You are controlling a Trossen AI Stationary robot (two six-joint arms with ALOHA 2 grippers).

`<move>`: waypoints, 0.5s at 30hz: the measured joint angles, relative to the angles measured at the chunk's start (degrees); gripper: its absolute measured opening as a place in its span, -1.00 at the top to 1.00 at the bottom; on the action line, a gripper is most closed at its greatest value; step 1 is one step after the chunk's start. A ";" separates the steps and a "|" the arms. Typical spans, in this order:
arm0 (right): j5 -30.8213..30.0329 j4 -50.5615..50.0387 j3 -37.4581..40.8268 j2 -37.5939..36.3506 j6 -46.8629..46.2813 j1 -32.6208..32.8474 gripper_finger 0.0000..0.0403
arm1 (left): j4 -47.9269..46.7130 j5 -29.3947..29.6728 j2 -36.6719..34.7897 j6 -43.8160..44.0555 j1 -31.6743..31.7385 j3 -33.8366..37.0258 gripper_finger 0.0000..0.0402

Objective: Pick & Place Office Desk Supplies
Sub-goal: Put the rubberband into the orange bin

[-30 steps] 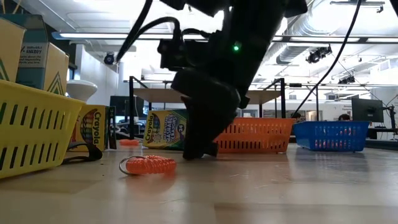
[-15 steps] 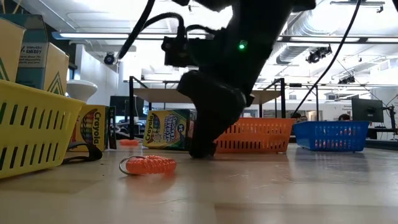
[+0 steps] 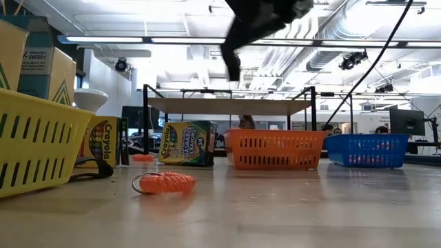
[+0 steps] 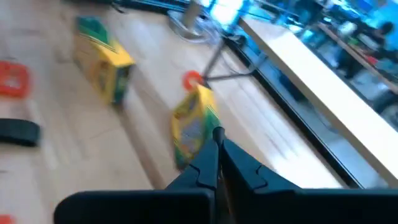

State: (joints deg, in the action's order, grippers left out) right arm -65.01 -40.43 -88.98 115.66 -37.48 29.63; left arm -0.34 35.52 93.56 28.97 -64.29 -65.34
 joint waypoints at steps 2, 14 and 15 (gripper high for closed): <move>-0.59 -5.01 0.03 0.00 -6.09 -0.23 0.99 | -0.10 0.01 0.00 0.91 0.00 0.00 0.40; 9.12 -26.36 0.05 0.50 -40.76 -5.36 0.99 | -0.32 0.05 0.00 1.07 0.00 -0.01 0.40; 9.61 -26.09 0.05 0.50 -40.90 -5.39 0.98 | -0.36 0.06 0.00 1.07 0.00 -0.02 0.40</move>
State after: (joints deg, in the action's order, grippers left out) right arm -55.40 -66.53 -88.92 116.16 -78.38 24.24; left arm -0.70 35.58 93.56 30.04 -64.29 -65.36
